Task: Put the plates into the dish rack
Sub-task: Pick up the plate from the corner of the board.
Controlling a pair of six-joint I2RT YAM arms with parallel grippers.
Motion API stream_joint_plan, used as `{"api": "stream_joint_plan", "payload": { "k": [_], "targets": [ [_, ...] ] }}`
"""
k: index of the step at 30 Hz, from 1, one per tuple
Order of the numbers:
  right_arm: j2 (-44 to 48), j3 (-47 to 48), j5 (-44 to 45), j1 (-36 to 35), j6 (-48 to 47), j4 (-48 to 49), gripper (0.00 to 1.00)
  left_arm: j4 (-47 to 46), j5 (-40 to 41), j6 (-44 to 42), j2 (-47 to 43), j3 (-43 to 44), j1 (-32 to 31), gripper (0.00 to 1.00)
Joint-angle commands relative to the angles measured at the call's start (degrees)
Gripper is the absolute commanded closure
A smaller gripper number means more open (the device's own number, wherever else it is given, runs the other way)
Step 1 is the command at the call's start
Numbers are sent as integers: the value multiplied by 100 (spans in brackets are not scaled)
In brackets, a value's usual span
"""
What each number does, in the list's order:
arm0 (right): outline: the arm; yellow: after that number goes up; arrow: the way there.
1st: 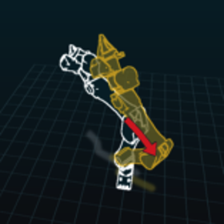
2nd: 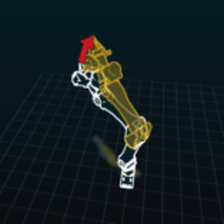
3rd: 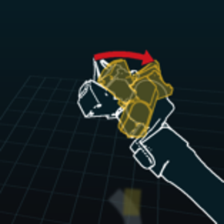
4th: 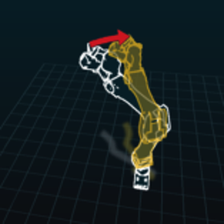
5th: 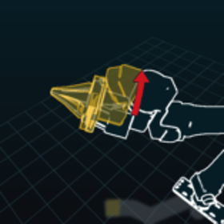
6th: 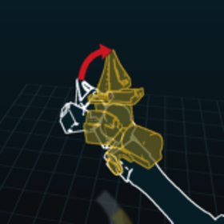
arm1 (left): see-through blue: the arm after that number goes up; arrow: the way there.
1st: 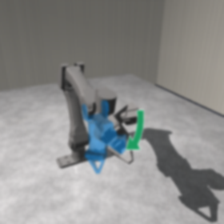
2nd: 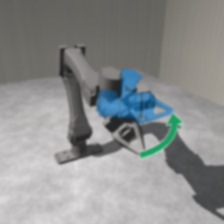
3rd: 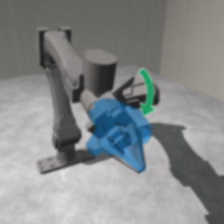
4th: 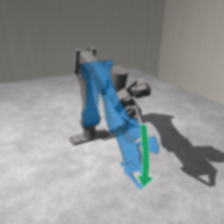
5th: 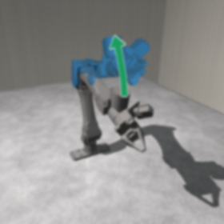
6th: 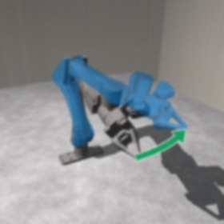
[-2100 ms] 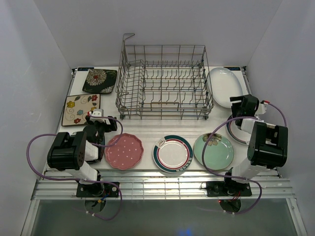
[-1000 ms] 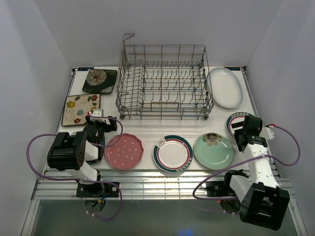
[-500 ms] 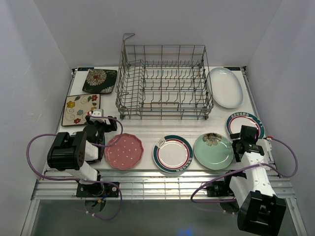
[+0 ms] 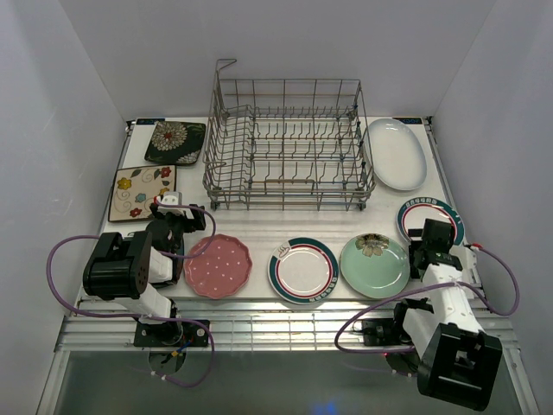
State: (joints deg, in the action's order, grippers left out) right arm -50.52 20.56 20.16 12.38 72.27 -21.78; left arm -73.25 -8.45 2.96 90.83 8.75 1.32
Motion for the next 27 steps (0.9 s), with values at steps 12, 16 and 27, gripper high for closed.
{"api": "stream_joint_plan", "payload": {
  "k": [12, 16, 27],
  "targets": [
    [-555, -535, -540, 801, 121, 684, 13, -14, -104, -24, -48, 100, -9, 2],
    [-669, -623, -522, 836, 200, 850, 22, -14, -104, -24, -48, 92, -9, 2],
    [-942, -702, -434, 836, 419, 1158, 35, -14, -105, -24, -56, 100, -9, 2]
  ]
}}
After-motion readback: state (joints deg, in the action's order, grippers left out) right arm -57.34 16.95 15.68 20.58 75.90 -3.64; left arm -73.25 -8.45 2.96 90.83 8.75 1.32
